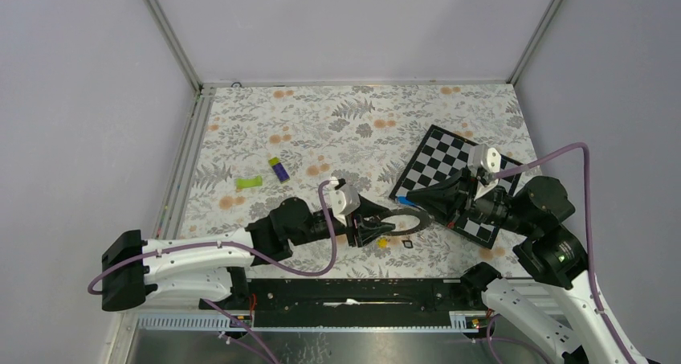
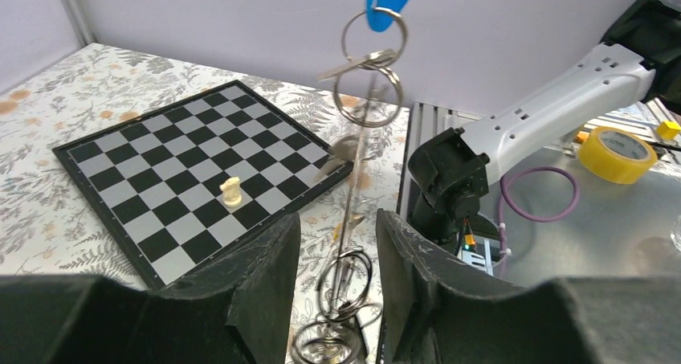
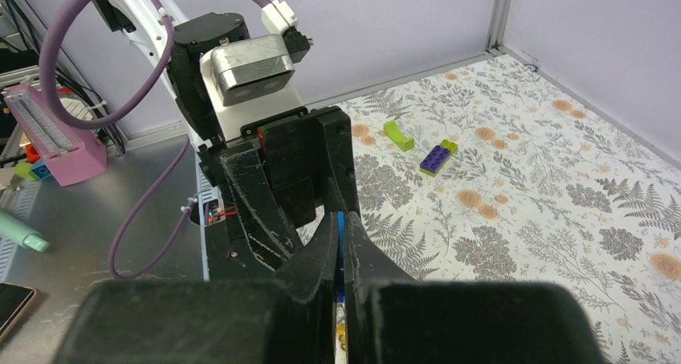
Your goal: Remove the keys from the keyring
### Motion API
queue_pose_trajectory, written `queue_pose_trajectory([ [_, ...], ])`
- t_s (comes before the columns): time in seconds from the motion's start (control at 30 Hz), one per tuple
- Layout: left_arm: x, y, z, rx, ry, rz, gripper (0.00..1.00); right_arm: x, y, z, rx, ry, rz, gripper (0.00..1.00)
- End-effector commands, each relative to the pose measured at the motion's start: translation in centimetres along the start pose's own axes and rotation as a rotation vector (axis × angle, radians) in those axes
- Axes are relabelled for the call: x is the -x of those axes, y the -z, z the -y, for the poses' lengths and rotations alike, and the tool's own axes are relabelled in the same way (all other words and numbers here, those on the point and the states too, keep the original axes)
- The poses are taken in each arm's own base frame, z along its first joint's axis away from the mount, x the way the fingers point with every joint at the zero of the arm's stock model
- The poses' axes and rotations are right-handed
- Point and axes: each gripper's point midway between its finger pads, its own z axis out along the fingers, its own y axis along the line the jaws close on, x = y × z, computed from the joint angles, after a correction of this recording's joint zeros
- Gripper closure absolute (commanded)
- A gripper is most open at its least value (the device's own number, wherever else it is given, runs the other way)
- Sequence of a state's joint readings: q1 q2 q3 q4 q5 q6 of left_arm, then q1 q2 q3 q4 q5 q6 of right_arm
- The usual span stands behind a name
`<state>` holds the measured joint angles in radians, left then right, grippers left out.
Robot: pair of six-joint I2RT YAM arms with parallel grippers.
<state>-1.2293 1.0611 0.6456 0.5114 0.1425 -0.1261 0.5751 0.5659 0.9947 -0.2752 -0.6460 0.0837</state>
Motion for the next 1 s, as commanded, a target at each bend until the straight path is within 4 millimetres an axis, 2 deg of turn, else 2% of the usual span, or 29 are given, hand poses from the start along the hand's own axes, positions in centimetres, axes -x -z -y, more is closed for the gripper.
queue_pose_trajectory([
  [0.0,4.4,-0.7,-0.6,0.041,-0.004,0.129,0.55,3.0,0.2,-0.5,0.012,0.06,0.104,1.0],
  [0.27,5.1,-1.2,1.3,-0.063,-0.008,0.138,0.52,2.8,0.1,-0.5,0.015,0.052,0.101,1.0],
  [0.5,6.1,-1.2,2.6,-0.136,-0.022,0.161,0.52,2.6,0.1,-0.5,0.02,0.048,0.097,1.0],
  [0.97,7.1,-1.4,1.3,-0.06,-0.023,0.214,0.59,2.4,0.0,-0.8,0.033,0.027,0.097,1.0],
])
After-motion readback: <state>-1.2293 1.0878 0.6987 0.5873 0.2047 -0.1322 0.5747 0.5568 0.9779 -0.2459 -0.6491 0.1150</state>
